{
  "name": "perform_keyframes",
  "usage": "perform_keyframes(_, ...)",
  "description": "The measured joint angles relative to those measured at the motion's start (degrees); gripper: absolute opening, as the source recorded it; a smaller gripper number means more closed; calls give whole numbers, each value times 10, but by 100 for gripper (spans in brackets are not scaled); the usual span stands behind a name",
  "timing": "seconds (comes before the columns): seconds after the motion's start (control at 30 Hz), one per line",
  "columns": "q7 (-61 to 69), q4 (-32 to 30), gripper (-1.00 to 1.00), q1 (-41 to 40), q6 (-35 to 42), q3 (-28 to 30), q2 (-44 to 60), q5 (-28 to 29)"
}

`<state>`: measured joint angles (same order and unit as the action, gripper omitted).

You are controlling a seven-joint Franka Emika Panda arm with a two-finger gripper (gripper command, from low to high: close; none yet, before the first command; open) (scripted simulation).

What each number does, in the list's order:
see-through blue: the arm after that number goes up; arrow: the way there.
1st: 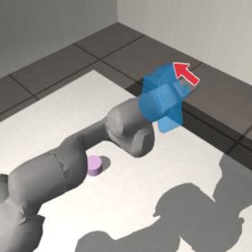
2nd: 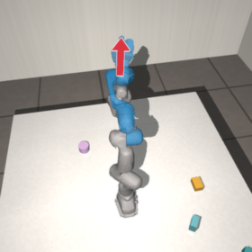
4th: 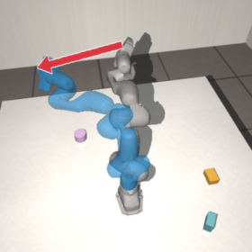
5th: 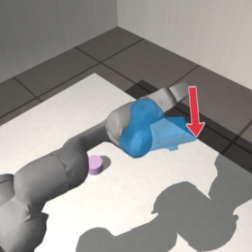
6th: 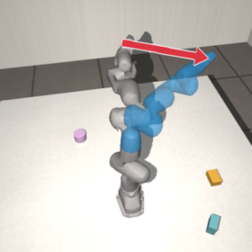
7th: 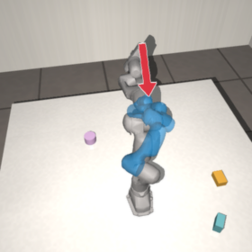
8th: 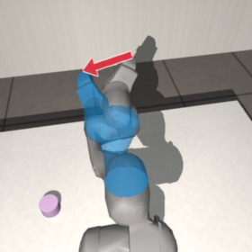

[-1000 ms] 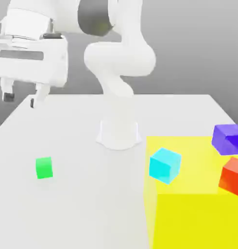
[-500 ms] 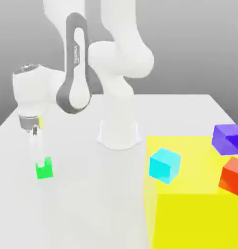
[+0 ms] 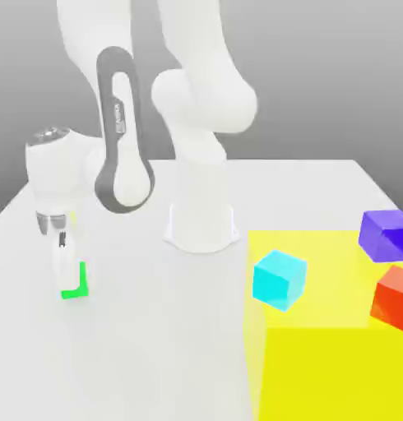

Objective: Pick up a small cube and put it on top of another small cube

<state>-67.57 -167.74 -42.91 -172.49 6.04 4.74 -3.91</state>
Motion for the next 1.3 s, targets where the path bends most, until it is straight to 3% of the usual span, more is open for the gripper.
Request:
perform_keyframes(0.17, -43, 12, -100, 10, 77, -10, -65, 48)
perform_keyframes(0.47, 11, 193, -100, 186, 243, -80, -49, 42)
perform_keyframes(0.67, 49, 317, -100, 251, 355, -172, -37, 41)
perform_keyframes(0.97, 113, 502, -100, 426, 526, -264, -23, 42)
perform_keyframes(1.03, 147, 521, -100, 457, 556, -275, -34, 39)
perform_keyframes(1.13, 158, 495, -100, 470, 515, -266, -19, 47)
perform_keyframes(1.17, 157, 482, 100, 466, 494, -264, -10, 50)
perform_keyframes(1.3, 157, 482, 100, 467, 494, -264, -10, 50)
